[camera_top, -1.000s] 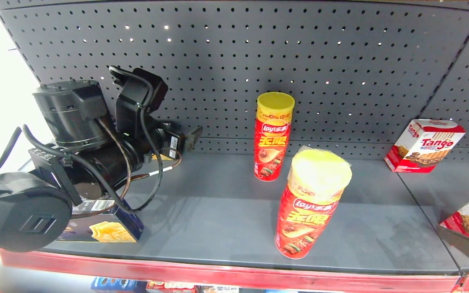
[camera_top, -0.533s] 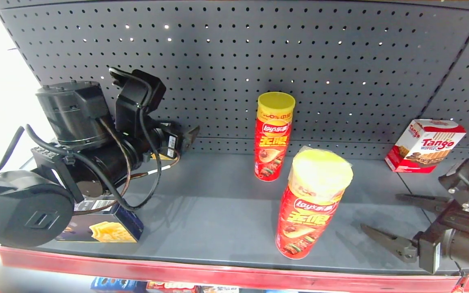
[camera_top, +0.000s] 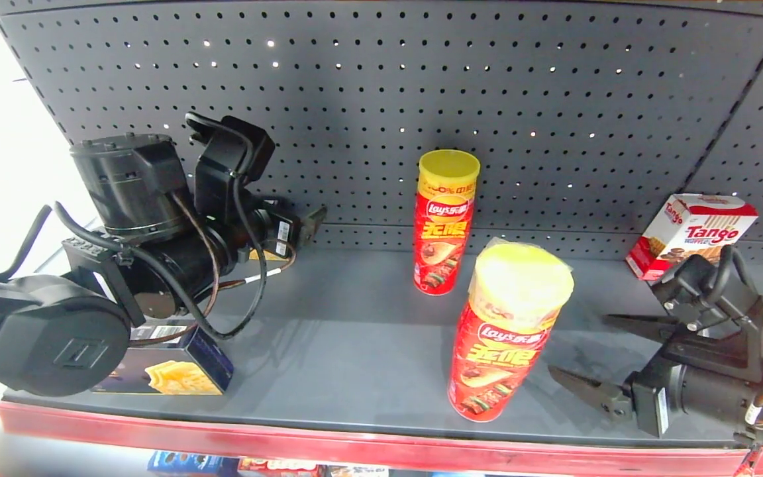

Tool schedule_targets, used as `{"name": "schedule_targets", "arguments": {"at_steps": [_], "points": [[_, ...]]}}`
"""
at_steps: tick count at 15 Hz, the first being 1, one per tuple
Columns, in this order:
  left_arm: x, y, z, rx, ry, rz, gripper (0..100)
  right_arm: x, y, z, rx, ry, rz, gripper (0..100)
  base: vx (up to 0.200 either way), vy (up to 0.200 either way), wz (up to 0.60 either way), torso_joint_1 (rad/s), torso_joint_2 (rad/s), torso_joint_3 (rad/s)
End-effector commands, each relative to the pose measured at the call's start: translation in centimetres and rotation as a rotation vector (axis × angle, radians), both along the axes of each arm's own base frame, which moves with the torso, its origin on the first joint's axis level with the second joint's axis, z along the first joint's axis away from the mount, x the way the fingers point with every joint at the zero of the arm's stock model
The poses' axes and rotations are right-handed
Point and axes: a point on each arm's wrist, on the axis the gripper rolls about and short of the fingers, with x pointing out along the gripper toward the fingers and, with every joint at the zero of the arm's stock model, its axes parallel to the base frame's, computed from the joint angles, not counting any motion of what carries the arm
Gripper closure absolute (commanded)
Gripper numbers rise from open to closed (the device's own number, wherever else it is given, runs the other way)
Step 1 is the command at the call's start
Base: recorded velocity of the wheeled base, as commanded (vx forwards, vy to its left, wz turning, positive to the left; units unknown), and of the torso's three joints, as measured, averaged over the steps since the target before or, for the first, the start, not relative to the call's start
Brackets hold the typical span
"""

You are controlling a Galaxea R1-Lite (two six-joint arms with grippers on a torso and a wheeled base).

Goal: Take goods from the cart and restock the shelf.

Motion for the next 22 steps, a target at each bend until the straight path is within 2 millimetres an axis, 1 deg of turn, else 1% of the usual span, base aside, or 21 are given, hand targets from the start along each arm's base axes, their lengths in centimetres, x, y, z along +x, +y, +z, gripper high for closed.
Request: {"name": "schedule_targets", "arguments": {"at_steps": [1, 2, 4, 6, 9, 11, 14, 15, 22], "points": [[0.3, -0.2, -0.3, 0.003, 0.008, 0.0, 0, 1.2, 1.0, 0.0, -0.009, 0.011, 0.011, 0, 0.0, 0.0, 0.0, 0.0, 0.0, 0.0], [0.4, -0.2, -0.2, 0.001, 0.004, 0.0, 0, 1.6, 1.5, 0.1, -0.011, 0.012, 0.022, 0, 0.0, 0.0, 0.0, 0.0, 0.0, 0.0], [0.4, -0.2, -0.1, 0.001, 0.002, 0.0, 0, 2.2, 2.0, -0.1, -0.017, 0.022, 0.026, 0, 0.0, 0.0, 0.0, 0.0, 0.0, 0.0], [0.4, -0.2, -0.1, 0.0, 0.001, 0.0, 0, 3.3, 3.0, -0.1, -0.021, 0.025, 0.038, 0, 0.0, 0.0, 0.0, 0.0, 0.0, 0.0], [0.4, -0.2, -0.2, 0.001, 0.004, 0.0, 0, 4.1, 4.3, 0.2, -0.02, 0.02, 0.063, 0, 0.0, 0.0, 0.0, 0.0, 0.0, 0.0], [0.3, -0.2, -0.2, 0.002, 0.005, 0.0, 0, 4.0, 4.3, 0.2, -0.02, 0.019, 0.064, 0, 0.0, 0.0, 0.0, 0.0, 0.0, 0.0], [0.3, -0.2, -0.2, 0.001, 0.004, 0.0, 0, 3.8, 3.3, 0.1, -0.019, 0.019, 0.034, 0, 0.0, 0.0, 0.0, 0.0, 0.0, 0.0], [0.3, -0.2, -0.2, 0.001, 0.002, 0.0, 0, 3.8, 3.3, 0.1, -0.019, 0.019, 0.034, 0, 0.0, 0.0, 0.0, 0.0, 0.0, 0.0], [0.4, 0.0, -0.1, 0.0, 0.001, 0.004, 0, 3.4, 5.3, -0.5, -0.036, 0.039, 0.109, 0, 0.0, 0.0, 0.0, 0.0, 0.0, 0.0]]}}
